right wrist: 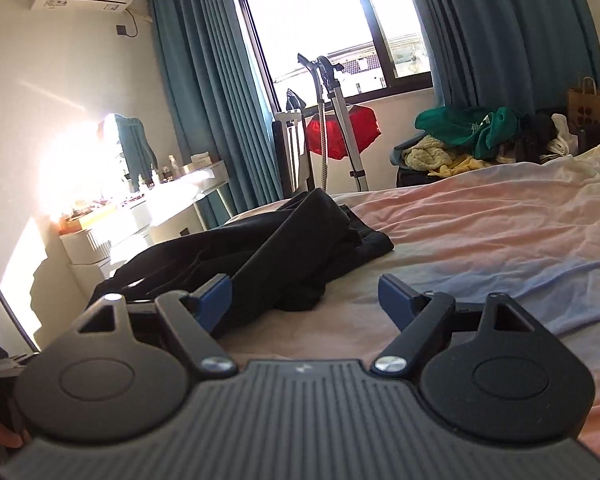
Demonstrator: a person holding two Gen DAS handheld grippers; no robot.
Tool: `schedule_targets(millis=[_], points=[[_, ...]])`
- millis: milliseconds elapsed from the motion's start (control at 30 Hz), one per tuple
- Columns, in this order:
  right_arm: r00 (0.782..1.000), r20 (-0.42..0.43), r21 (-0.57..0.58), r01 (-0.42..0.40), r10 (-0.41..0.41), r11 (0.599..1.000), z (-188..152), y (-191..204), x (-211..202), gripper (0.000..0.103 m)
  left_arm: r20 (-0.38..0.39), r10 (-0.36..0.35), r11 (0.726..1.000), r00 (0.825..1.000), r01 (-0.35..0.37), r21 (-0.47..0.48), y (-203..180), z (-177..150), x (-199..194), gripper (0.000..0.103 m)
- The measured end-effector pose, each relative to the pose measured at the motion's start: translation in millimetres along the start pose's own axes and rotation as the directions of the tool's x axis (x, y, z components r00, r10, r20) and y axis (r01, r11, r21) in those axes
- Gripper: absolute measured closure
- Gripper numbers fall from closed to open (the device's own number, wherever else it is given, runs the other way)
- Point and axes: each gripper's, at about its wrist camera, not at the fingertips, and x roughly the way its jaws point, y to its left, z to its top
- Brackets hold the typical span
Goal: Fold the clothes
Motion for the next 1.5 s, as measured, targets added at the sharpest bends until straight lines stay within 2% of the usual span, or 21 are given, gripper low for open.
schedule_targets(millis=[100, 267, 333, 400, 467, 533, 800, 967, 1033, 1100, 1167, 1200, 1233, 1267, 1300, 1400, 1500], points=[[1.000, -0.006, 0.023, 0.026, -0.026, 0.999, -1.1, -3.6, 0.6, 0.021, 0.023, 0.011, 1.000, 1.000, -0.011, -0.008, 10.8, 7.6, 6.4, 0.000], [0.997, -0.017, 0.062, 0.074, -0.073, 0.995, -2.8, -10.0, 0.3, 0.021, -0.012, -0.003, 1.000, 1.000, 0.003, 0.002, 15.1, 7.8, 25.7, 0.000], [0.995, -0.022, 0.079, 0.103, -0.101, 0.992, -2.7, -14.4, -0.8, 0.021, -0.033, -0.001, 0.998, 0.999, 0.003, 0.057, 6.4, 11.2, 39.0, 0.000], [0.989, -0.039, 0.092, 0.148, -0.145, 0.985, -2.7, -20.8, -0.6, 0.021, -0.045, 0.038, 0.990, 0.998, -0.032, 0.135, -7.8, 19.3, 55.3, 0.000], [0.981, -0.055, 0.107, 0.191, -0.186, 0.976, -2.5, -28.6, 0.2, 0.021, -0.049, 0.025, 0.987, 0.998, -0.017, 0.160, -17.7, 31.3, 72.7, 0.000], [0.978, -0.065, 0.138, 0.208, -0.201, 0.968, -1.6, -37.7, 0.3, 0.021, -0.053, -0.003, 0.989, 0.999, 0.011, 0.147, -27.7, 46.6, 93.9, 0.000], [0.978, -0.130, 0.251, 0.193, -0.165, 0.949, -9.4, -65.8, 14.1, 0.021, -0.080, -0.087, 0.987, 0.993, 0.097, 0.126, -79.3, 94.2, 186.8, 0.005], [0.976, -0.167, 0.275, 0.183, -0.141, 0.944, -15.1, -77.2, 30.0, 0.021, -0.114, -0.059, 0.983, 0.992, 0.078, 0.165, -103.1, 100.5, 245.3, 0.008], [0.975, -0.181, 0.284, 0.179, -0.131, 0.942, -17.4, -81.7, 36.4, 0.021, -0.140, -0.055, 0.979, 0.989, 0.081, 0.190, -108.9, 99.6, 266.4, 0.018], [0.973, -0.196, 0.291, 0.180, -0.125, 0.940, -20.1, -86.5, 42.8, 0.021, -0.163, -0.049, 0.978, 0.985, 0.081, 0.194, -112.3, 97.9, 284.4, 0.020], [0.968, -0.211, 0.294, 0.193, -0.133, 0.936, -22.8, -91.0, 48.6, 0.021, -0.171, -0.046, 0.977, 0.984, 0.080, 0.196, -114.6, 97.3, 296.1, 0.028], [0.966, -0.218, 0.300, 0.199, -0.136, 0.933, -23.9, -93.4, 51.6, 0.021, -0.168, -0.041, 0.976, 0.985, 0.076, 0.205, -116.5, 96.2, 299.5, 0.038], [0.965, -0.223, 0.307, 0.202, -0.136, 0.930, -24.7, -95.4, 54.4, 0.021, -0.170, -0.050, 0.973, 0.984, 0.086, 0.216, -118.8, 95.0, 302.6, 0.057], [0.965, -0.226, 0.314, 0.204, -0.136, 0.927, -25.2, -97.2, 57.0, 0.021, -0.174, -0.058, 0.969, 0.983, 0.097, 0.228, -121.3, 93.7, 305.4, 0.068], [0.964, -0.227, 0.316, 0.206, -0.137, 0.926, -25.3, -98.3, 59.7, 0.021, -0.181, -0.065, 0.964, 0.981, 0.109, 0.243, -124.7, 91.9, 306.3, 0.087], [0.960, -0.233, 0.292, 0.220, -0.154, 0.931, -25.3, -96.9, 66.8, 0.021, -0.154, -0.063, 0.951, 0.986, 0.106, 0.292, -135.5, 90.2, 295.4, 0.098], [0.959, -0.236, 0.282, 0.221, -0.156, 0.934, -25.8, -94.3, 67.6, 0.021, -0.126, -0.126, 0.945, 0.984, 0.157, 0.287, -140.7, 96.5, 270.4, 0.101]])
